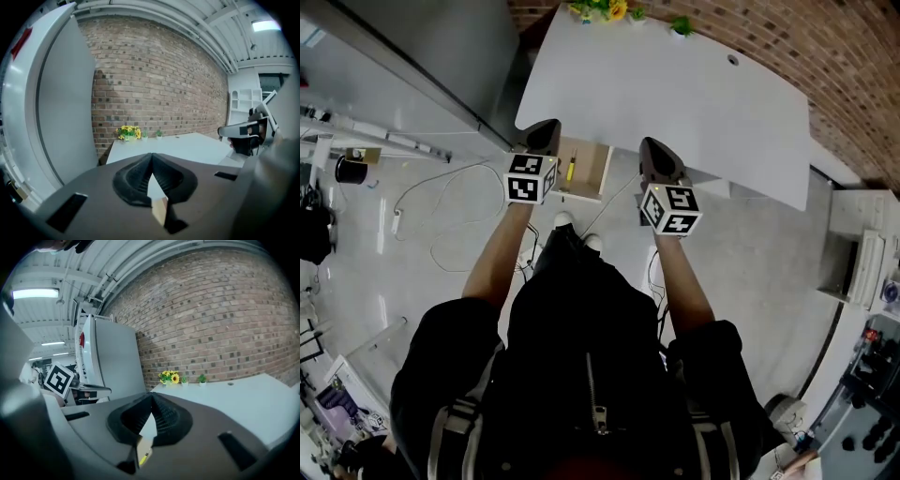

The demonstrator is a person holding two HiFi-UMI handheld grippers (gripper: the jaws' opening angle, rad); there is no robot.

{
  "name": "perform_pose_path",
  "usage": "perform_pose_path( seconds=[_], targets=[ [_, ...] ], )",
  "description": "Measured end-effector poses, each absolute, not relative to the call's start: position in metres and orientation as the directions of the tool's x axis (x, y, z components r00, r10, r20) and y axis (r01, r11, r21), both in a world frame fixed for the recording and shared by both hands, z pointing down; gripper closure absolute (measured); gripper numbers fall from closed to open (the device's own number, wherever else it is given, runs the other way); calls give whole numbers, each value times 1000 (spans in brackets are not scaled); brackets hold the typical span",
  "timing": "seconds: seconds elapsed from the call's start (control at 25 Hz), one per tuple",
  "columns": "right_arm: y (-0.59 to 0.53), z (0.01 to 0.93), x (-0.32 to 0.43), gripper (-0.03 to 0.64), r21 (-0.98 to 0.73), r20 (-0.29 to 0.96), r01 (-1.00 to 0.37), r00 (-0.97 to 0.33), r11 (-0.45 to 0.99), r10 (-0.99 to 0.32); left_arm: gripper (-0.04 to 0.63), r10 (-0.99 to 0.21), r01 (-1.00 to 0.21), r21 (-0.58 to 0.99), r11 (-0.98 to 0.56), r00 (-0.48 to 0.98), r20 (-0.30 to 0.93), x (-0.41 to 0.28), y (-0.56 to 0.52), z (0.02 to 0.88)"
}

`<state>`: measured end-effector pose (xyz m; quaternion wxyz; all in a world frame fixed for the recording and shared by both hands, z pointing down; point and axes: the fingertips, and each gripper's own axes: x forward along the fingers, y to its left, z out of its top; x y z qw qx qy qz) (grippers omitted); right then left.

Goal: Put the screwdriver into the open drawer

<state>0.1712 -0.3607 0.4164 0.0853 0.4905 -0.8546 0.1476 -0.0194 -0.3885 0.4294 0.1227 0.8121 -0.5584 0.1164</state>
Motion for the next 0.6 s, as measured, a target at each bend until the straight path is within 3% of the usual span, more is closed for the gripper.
perform_pose_path(
  seconds=[0.24, 0.6],
  targets=[
    [-369, 367, 174, 620, -138, 181, -852, -523, 505, -833, 571, -917, -942, 44, -333, 334, 216, -22, -389, 365],
    [-360, 363, 187, 620, -126, 171, -853, -521, 506, -836, 571, -916, -940, 53, -336, 340, 212, -12, -374, 364]
  ],
)
